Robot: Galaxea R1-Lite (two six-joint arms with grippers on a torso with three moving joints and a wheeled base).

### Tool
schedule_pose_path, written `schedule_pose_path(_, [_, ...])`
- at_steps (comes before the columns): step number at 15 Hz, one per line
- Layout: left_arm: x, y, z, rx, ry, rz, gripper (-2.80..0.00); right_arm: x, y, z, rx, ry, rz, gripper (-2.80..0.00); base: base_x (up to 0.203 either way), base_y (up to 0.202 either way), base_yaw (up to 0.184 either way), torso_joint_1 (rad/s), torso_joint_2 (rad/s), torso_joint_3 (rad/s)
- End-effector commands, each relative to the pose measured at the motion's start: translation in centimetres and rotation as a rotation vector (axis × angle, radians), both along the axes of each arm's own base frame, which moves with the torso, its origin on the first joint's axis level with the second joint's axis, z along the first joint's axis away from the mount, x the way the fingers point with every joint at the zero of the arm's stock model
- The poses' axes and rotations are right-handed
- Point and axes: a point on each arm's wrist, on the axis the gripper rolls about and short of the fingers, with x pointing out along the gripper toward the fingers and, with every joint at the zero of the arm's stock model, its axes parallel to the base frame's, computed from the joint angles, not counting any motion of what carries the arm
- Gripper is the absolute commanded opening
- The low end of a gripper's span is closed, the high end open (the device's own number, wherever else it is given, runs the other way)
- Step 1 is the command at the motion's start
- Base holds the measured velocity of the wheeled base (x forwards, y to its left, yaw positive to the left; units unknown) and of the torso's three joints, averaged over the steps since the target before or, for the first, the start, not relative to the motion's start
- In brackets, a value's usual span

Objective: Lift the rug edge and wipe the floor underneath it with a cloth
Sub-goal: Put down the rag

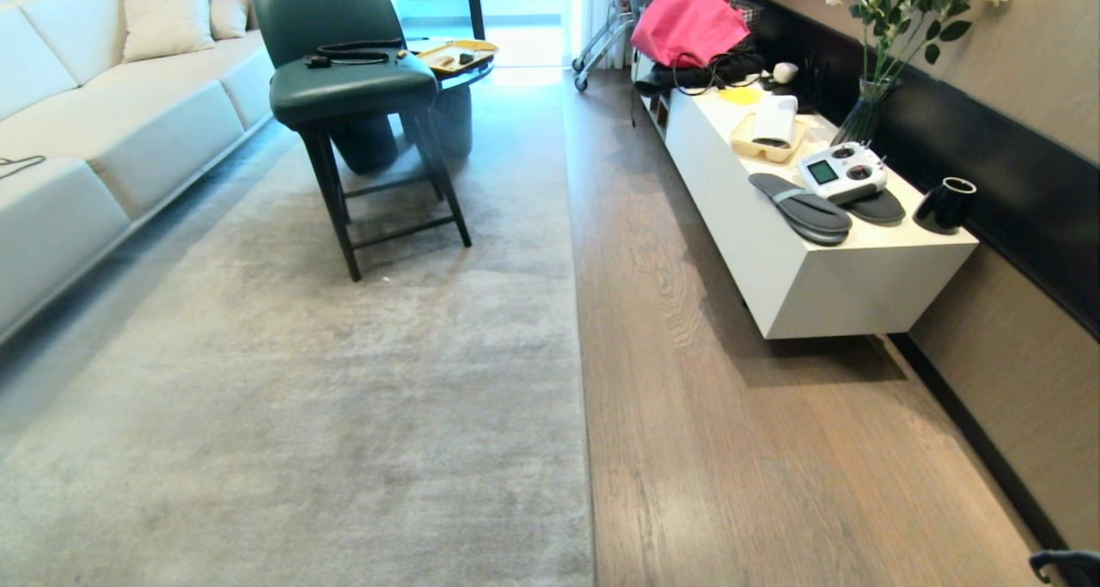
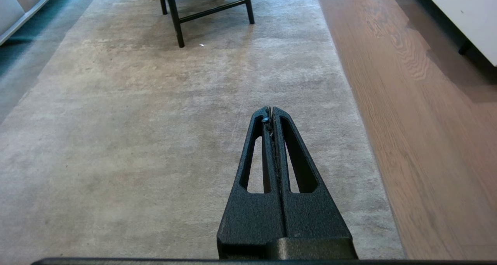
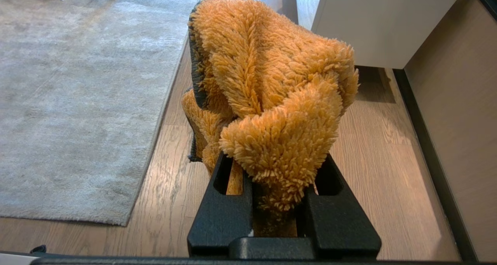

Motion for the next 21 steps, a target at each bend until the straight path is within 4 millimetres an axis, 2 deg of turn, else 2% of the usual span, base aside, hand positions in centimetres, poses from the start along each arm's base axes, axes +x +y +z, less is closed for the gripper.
schedule_pose_path(1, [0.00,0.00,-0.01,0.000,0.000,0.000,-2.80,0.01,0.00,0.01,-0.001,0.001,0.001,-2.80,0.000,0.000,0.000,0.000,0.00,0.000])
schedule_pose_path(21, [0.00,0.00,-0.01,0.000,0.000,0.000,-2.80,0.02,0.00,-0.02,-0.009,0.001,0.002,-2.80,0.000,0.000,0.000,0.000,0.00,0.000])
